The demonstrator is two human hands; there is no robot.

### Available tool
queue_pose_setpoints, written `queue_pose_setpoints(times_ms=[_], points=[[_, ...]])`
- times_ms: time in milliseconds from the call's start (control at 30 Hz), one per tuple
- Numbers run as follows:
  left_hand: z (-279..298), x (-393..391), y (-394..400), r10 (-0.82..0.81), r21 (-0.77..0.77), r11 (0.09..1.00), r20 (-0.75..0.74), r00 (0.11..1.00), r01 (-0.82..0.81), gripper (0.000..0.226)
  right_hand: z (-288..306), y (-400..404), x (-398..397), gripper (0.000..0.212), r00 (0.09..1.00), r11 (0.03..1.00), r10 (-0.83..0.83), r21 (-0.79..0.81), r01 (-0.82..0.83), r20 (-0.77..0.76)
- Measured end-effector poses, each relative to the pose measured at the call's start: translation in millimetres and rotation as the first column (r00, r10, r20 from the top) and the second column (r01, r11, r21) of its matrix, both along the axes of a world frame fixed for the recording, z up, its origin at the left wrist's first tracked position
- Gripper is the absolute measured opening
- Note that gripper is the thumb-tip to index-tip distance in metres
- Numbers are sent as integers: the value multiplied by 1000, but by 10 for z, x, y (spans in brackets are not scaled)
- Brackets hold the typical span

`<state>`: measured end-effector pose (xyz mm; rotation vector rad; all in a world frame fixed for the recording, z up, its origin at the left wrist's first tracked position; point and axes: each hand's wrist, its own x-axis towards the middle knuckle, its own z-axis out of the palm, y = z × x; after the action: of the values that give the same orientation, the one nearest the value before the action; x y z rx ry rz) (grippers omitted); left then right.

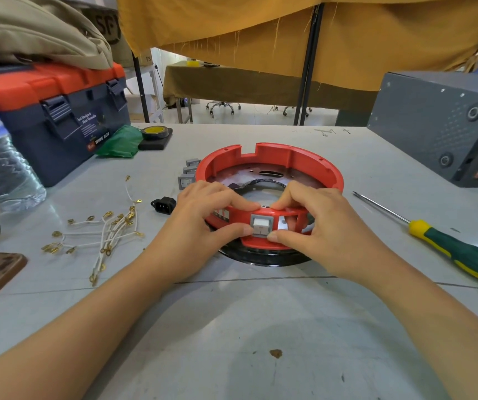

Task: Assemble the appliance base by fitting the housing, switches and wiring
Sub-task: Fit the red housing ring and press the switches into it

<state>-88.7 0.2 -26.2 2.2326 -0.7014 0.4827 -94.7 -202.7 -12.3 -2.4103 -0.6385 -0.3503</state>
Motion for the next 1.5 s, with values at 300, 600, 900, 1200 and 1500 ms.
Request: queue_pose_setpoints(times_ms=[300, 600, 900, 1200, 1500], points=[[28, -34, -54, 12, -92, 996, -14, 1000, -13, 12, 32, -16, 5, 4, 999, 992, 52, 113, -51, -7], [30, -35, -7, -8, -141, 990, -47, 999, 1, 21, 30, -11, 20, 1, 999, 991, 48, 124, -48, 1], [-16, 195, 335, 391, -82, 916, -34, 920, -392, 23, 20, -119, 61, 11, 996, 997, -76, 35, 74, 52], [-61, 624, 424, 451, 325, 862, -142, 881, -389, 39, 1, -222, 217, 73, 982, 975, -184, -115, 188, 41], [-68, 908, 385, 527, 285, 836, -179, 831, -469, 51, -11, -207, 203, 74, 982, 982, -170, -73, 176, 78]])
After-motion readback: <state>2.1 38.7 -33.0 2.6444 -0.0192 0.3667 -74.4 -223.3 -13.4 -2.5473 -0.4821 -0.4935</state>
